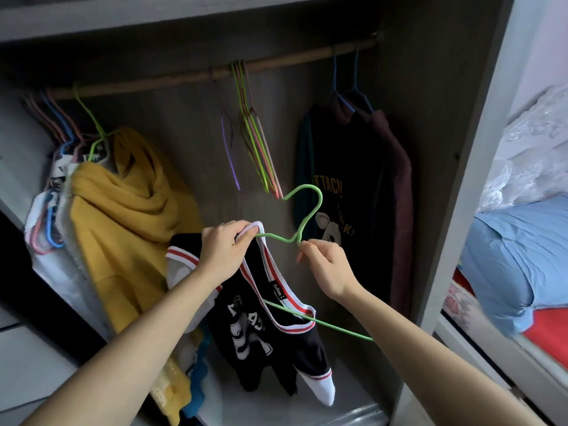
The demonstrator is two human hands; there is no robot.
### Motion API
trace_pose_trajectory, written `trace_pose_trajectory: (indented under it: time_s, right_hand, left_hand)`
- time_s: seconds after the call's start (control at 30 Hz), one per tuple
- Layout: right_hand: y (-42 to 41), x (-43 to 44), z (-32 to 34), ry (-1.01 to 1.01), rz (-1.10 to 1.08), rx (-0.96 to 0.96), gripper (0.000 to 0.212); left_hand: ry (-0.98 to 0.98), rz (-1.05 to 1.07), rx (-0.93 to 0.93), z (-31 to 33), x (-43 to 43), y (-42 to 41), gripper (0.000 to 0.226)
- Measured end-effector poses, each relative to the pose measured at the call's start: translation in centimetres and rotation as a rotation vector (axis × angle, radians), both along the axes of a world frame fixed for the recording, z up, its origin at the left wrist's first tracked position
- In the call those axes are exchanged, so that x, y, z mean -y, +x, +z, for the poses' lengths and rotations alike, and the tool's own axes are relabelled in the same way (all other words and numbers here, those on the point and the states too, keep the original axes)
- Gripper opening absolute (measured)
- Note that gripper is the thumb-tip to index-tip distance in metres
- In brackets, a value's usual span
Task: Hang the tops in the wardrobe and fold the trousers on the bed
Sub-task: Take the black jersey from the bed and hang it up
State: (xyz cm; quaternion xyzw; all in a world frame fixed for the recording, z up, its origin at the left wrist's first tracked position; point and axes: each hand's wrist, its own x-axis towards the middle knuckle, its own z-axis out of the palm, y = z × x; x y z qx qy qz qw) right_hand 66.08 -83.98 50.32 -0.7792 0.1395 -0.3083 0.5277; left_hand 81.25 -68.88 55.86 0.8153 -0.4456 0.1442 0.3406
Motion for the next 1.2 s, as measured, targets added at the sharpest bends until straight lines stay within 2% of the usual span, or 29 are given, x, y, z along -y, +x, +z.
trace_pose_trajectory:
  time_s: [0.1, 0.2, 0.27, 0.33, 0.4, 0.47, 0.53, 0.63, 0.7, 0.73, 0.8, 0.97, 1.1, 1.2]
  right_hand:
    - [-0.3, -0.1, 0.2, 0.075, 0.004, 0.018, 0.039]
    - [-0.4, -0.4, 0.2, -0.008, -0.102, 0.034, 0.030]
    - [-1.0, -0.7, -0.2, -0.233, -0.217, 0.059, 0.019]
    - [-1.7, -1.0, -1.6, -0.553, -0.364, 0.094, 0.037]
    - [-2.4, -1.0, -2.9, -0.839, -0.465, 0.131, 0.041]
    - [-2.8, -1.0, -4.0, -0.989, -0.347, 0.161, 0.032]
    - [-2.8, -1.1, -5.0, -0.961, -0.088, 0.086, 0.033]
    - [-2.5, -1.2, -6.4, -0.863, 0.118, -0.309, 0.056]
    - [-2.5, -0.6, -7.2, -0.839, 0.205, -0.521, 0.043]
    - [-2.6, -0.2, -7.6, -0.830, 0.213, -0.556, 0.034]
    - [-3.4, 1.1, -7.8, -0.846, 0.141, -0.549, 0.031]
    - [-6.0, 4.9, -6.7, -0.826, -0.027, -0.358, 0.029]
    - [-6.7, 6.0, -4.9, -0.820, -0.045, -0.315, 0.030]
    - [-6.8, 6.0, -3.7, -0.752, -0.077, -0.252, 0.028]
  left_hand:
    - [0.023, -0.015, 0.028, 0.1, 1.0, -0.9, 0.024]
    - [0.047, 0.035, 0.044, 0.1, 1.4, -1.2, 0.025]
    - [-0.015, 0.101, 0.030, 0.1, 1.3, -0.8, 0.023]
    - [-0.095, 0.165, -0.005, 0.3, 1.3, -0.4, 0.023]
    - [-0.147, 0.204, -0.053, 0.7, 1.3, -0.1, 0.029]
    - [-0.173, 0.226, -0.078, 1.2, 1.4, -0.2, 0.033]
    - [-0.192, 0.218, -0.076, 1.7, 1.6, -0.6, 0.035]
    - [-0.229, 0.176, -0.046, 2.1, 2.0, -1.5, 0.035]
    - [-0.259, 0.153, -0.015, 2.4, 1.8, -1.5, 0.034]
    - [-0.268, 0.147, 0.005, 2.7, 1.5, -1.3, 0.034]
    - [-0.271, 0.175, 0.064, 3.0, 0.6, -0.1, 0.032]
    - [-0.216, 0.339, 0.239, 2.1, -3.0, 4.2, 0.033]
    - [-0.104, 0.339, 0.398, 0.6, -4.4, 6.1, 0.045]
    - [-0.027, 0.312, 0.433, -0.1, -4.3, 6.5, 0.049]
